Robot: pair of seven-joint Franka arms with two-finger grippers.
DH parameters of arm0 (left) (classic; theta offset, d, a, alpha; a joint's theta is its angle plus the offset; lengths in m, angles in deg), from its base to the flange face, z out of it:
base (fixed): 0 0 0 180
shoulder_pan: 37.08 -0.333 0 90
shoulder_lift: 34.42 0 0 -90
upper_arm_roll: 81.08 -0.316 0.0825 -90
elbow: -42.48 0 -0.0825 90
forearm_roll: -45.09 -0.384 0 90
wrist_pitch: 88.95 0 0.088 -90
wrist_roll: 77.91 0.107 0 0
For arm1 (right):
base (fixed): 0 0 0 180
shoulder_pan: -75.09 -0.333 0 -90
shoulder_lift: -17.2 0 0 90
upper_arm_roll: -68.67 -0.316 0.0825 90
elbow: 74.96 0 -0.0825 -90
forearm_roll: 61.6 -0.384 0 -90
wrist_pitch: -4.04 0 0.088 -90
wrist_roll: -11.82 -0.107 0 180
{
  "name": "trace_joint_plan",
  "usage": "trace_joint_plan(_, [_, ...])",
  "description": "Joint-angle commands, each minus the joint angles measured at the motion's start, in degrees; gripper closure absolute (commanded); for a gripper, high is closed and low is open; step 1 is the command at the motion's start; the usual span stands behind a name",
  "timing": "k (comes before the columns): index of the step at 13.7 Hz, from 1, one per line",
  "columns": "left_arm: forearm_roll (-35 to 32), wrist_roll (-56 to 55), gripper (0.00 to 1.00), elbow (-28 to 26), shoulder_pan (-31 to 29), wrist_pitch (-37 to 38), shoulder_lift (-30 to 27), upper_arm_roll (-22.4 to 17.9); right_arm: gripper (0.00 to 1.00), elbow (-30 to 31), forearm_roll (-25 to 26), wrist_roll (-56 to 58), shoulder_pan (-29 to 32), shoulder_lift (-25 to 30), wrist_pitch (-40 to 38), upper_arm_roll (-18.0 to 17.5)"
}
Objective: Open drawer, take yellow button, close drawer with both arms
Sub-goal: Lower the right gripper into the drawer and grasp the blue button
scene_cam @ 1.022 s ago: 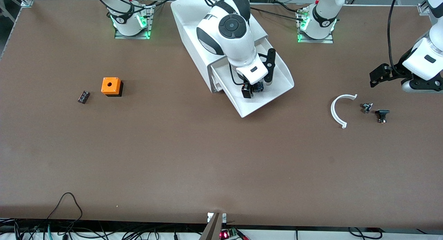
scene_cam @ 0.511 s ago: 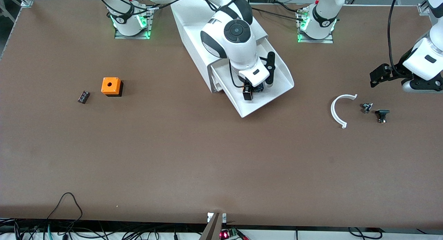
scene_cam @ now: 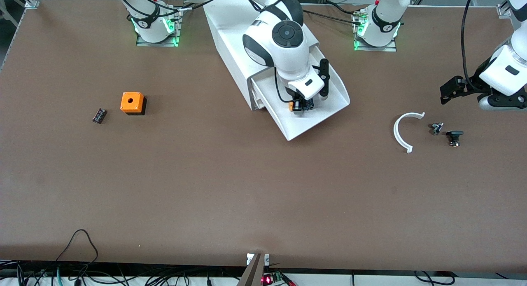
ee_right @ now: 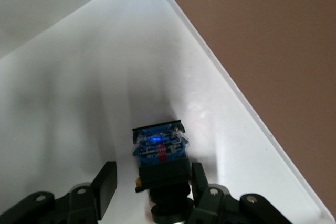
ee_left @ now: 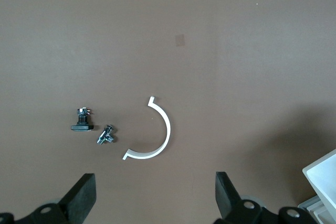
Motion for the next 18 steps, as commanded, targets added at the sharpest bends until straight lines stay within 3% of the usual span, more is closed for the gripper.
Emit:
trace_joint_plan(1, [-1.2,-0.4,0.0,1.3,0.1,1.0,0.5,0.0,0.51,-1.0,0.3,0.6,-1.2,-0.2,-0.6,1.3])
trace_joint_plan(6, [-1.1,-0.4,0.0,1.3,0.1,1.0,0.5,-0.1,0.62,-0.9,0.3,0.6,-1.4,1.0,-0.7,1.2])
trace_joint_plan(12, [-0.9,0.1,0.0,1.4,0.1,0.8,0.5,-0.1,0.69,1.8,0.1,-0.2,-0.4,7.5,-3.5,1.2])
trace_joint_plan(15, [-1.3,0.3,0.0,1.3,0.1,0.8,0.7,0.0,0.7,6.5,0.3,-6.6,3.4,13.9,-3.6,1.2])
trace_joint_plan(18, [-1.4,0.4,0.0,1.3,0.1,0.9,1.3,-0.1,0.7,11.1,-0.1,-9.6,12.0,19.7,-5.7,1.2])
